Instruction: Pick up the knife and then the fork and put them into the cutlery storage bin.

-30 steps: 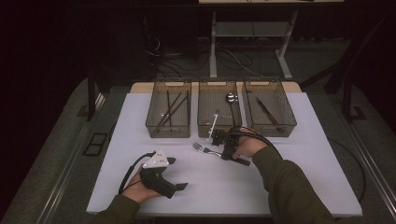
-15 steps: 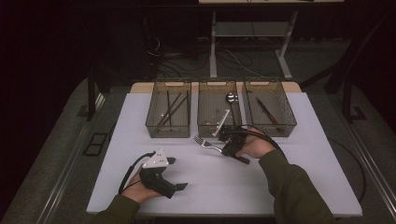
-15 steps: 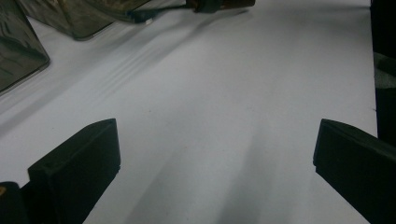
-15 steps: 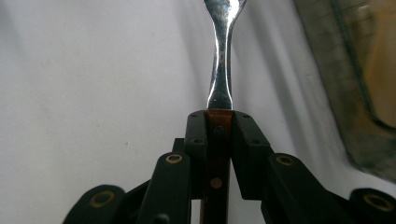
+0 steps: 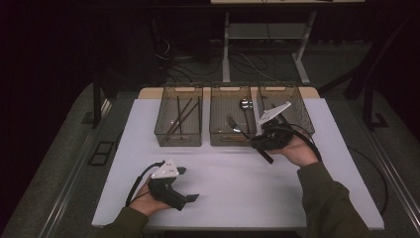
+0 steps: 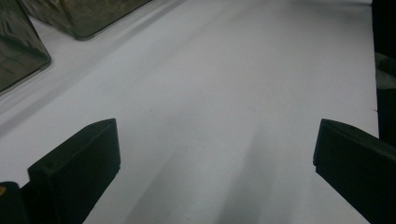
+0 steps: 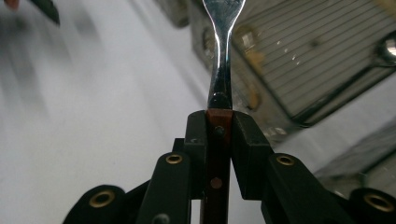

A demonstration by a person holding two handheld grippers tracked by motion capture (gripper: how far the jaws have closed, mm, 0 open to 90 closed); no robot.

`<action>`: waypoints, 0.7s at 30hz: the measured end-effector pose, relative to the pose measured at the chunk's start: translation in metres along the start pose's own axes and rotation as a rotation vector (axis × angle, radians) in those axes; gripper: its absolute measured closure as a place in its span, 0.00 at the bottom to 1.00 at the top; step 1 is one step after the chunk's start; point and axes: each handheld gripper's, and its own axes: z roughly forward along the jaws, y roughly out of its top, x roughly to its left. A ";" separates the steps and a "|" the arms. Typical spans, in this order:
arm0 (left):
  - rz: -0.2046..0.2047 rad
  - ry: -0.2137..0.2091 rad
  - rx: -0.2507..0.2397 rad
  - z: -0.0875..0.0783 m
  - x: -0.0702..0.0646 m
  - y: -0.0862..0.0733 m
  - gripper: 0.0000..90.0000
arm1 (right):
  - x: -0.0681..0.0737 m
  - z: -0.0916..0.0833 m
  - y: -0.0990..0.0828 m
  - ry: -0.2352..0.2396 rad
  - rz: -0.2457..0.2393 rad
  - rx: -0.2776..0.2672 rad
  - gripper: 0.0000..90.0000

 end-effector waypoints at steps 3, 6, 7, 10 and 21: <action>0.000 0.000 0.000 0.000 0.000 0.000 0.00 | -0.009 -0.012 -0.003 -0.029 0.029 -0.067 0.85; -0.002 0.000 0.001 0.000 0.000 0.000 0.00 | -0.019 -0.023 -0.006 -0.057 0.079 -0.139 0.85; -0.002 0.000 0.000 0.000 0.000 0.000 0.00 | -0.023 -0.027 -0.007 -0.069 0.096 -0.161 0.85; -0.003 -0.001 0.000 0.000 0.000 0.000 0.00 | -0.033 -0.036 -0.009 -0.107 0.149 -0.224 0.85; -0.003 -0.001 -0.004 -0.001 0.001 0.000 0.00 | -0.082 -0.054 -0.014 -0.316 0.295 -0.308 0.85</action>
